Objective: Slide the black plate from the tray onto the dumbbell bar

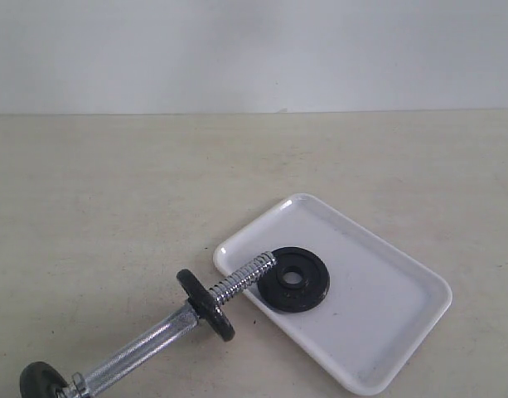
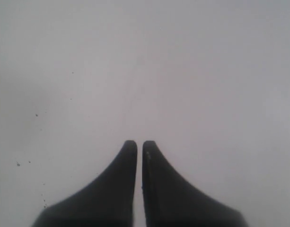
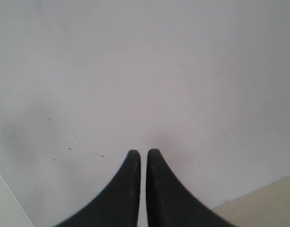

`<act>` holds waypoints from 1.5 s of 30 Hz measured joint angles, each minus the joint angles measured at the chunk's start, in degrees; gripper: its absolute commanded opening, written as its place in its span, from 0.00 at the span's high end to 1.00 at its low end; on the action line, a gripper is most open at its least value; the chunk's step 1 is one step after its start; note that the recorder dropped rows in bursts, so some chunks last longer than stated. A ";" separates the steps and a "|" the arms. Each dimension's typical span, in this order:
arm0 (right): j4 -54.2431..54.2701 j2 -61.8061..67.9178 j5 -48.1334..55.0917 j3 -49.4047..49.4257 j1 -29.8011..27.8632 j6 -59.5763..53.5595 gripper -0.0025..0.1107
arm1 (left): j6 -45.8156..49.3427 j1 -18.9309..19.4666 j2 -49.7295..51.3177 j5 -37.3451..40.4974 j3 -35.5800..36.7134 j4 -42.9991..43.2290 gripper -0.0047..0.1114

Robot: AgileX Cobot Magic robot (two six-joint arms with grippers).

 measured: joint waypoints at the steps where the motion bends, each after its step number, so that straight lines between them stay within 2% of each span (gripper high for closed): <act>1: -3.35 -0.09 1.34 -1.85 0.00 0.04 0.97 | -1.66 0.00 0.93 0.29 -1.20 2.55 0.92; 3: -9.50 -0.09 6.56 -7.27 0.00 -0.29 0.97 | -9.00 0.00 5.08 0.53 -4.69 13.10 0.92; 4: -11.18 -0.09 10.27 -9.94 0.00 -2.15 0.97 | -16.59 0.00 8.42 0.53 -6.89 21.64 0.92; 5: -11.68 0.01 13.40 -11.81 0.00 -4.13 0.97 | -20.63 0.00 10.40 0.36 -8.08 26.74 0.92; 6: -11.78 0.66 18.23 -14.40 0.00 -7.60 0.97 | -27.90 0.00 14.10 -0.66 -10.35 36.98 0.92; 7: -10.78 1.42 21.00 -15.71 0.00 -11.02 0.97 | -31.82 0.00 16.09 -1.40 -11.37 41.78 0.92; 8: -7.99 2.95 25.92 -17.87 0.00 -17.66 0.97 | -38.55 0.00 19.89 -2.47 -12.89 49.85 0.92; 12: 0.89 7.05 33.81 -20.77 0.00 -34.89 0.97 | -46.96 0.00 25.88 -3.05 -14.09 57.16 0.92; 19: 14.75 12.48 40.15 -21.92 0.00 -56.13 0.97 | -53.58 0.00 34.33 -4.57 -14.20 58.85 0.92; 22: 16.53 13.25 40.87 -21.92 0.00 -58.43 0.97 | -55.01 0.00 37.07 -5.06 -14.20 55.35 0.92; 25: 16.79 13.45 40.98 -21.92 0.00 -59.05 0.97 | -55.33 0.00 39.06 -5.62 -14.20 45.19 0.92; 28: 16.90 13.49 40.98 -21.92 0.00 -59.33 0.97 | -55.44 -0.11 39.94 -5.62 -14.20 31.58 0.92; 33: 17.00 13.49 41.95 -21.92 0.00 -59.58 0.97 | -53.81 -0.22 40.04 -4.64 -14.20 3.09 0.92; 35: 17.00 13.49 42.60 -21.92 0.00 -59.58 0.97 | -45.43 -0.22 40.04 -2.73 -14.20 -7.00 0.92; 37: 17.00 13.49 43.28 -21.92 0.00 -59.58 0.97 | -28.28 0.08 40.21 -0.49 -14.58 -12.89 0.92; 38: 17.12 13.49 43.52 -21.92 0.00 -59.58 0.97 | -15.64 0.34 40.27 -0.02 -14.74 -14.63 0.92; 42: 18.23 13.49 43.88 -21.92 0.00 -59.58 0.97 | 37.96 0.74 40.26 1.35 -14.87 -12.10 0.92; 45: 19.32 13.49 43.88 -21.92 0.00 -59.58 0.97 | 64.41 0.74 40.05 4.75 -15.08 -7.17 0.92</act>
